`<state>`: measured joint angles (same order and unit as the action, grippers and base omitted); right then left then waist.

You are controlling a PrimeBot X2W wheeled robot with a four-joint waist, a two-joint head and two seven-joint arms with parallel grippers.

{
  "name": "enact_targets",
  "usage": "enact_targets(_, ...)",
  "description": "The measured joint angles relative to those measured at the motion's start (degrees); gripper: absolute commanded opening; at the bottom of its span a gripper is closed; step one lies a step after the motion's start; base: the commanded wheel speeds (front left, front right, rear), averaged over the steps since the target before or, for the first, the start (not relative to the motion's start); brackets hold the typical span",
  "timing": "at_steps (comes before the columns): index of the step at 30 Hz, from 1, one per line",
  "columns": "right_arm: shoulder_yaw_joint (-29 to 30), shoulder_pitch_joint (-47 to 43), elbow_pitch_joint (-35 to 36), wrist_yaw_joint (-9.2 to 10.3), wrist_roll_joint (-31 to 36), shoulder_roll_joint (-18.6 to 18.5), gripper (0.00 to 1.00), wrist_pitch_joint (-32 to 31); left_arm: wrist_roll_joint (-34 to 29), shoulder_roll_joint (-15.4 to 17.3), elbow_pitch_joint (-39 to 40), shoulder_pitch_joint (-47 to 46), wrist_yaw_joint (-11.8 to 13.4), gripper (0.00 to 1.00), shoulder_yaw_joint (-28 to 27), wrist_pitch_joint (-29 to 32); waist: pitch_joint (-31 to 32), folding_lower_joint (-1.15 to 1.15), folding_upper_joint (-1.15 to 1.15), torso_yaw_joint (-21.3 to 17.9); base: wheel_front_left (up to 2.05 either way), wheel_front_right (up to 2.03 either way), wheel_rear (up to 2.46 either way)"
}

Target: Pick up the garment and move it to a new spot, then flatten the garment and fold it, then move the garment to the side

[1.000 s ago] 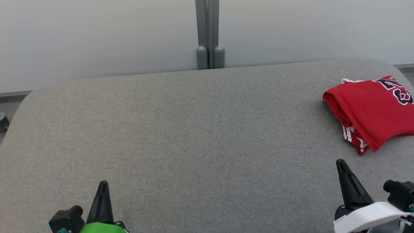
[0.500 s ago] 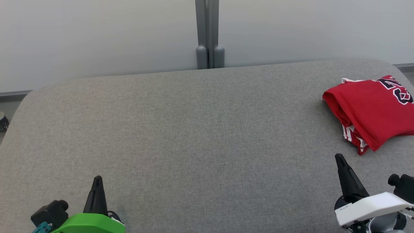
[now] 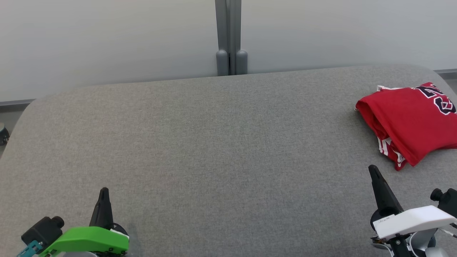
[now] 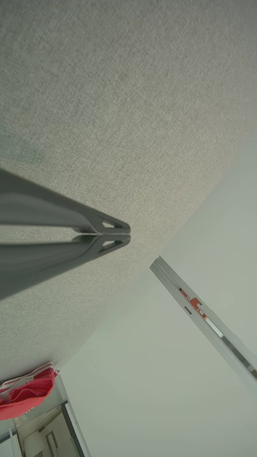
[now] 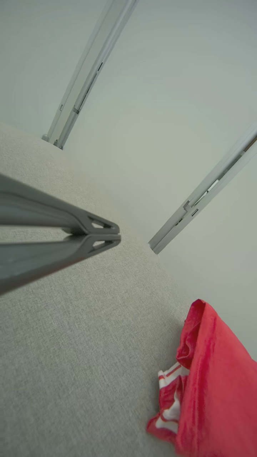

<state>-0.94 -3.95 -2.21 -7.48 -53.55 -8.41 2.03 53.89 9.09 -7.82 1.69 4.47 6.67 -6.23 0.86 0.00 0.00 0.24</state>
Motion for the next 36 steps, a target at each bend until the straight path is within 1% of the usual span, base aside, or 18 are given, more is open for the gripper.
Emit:
enact_targets(16, -1.63, 2.59, -2.78, 0.0, -12.74, -1.31, 0.0, 0.35, 10.18, -1.07, 0.0, -1.71, -1.47, 0.0, -2.71, 2.66, -0.13, 0.0, 0.0, -0.05, 0.0, 0.0, 0.0)
enact_targets(36, -4.31, 5.57, -5.28, 0.01, -27.07, -3.39, 0.0, 2.03, 20.89, -2.2, 0.01, -3.53, -3.04, 0.0, -5.5, 5.25, -0.3, 0.0, 0.0, -0.11, 0.0, 0.0, 0.0)
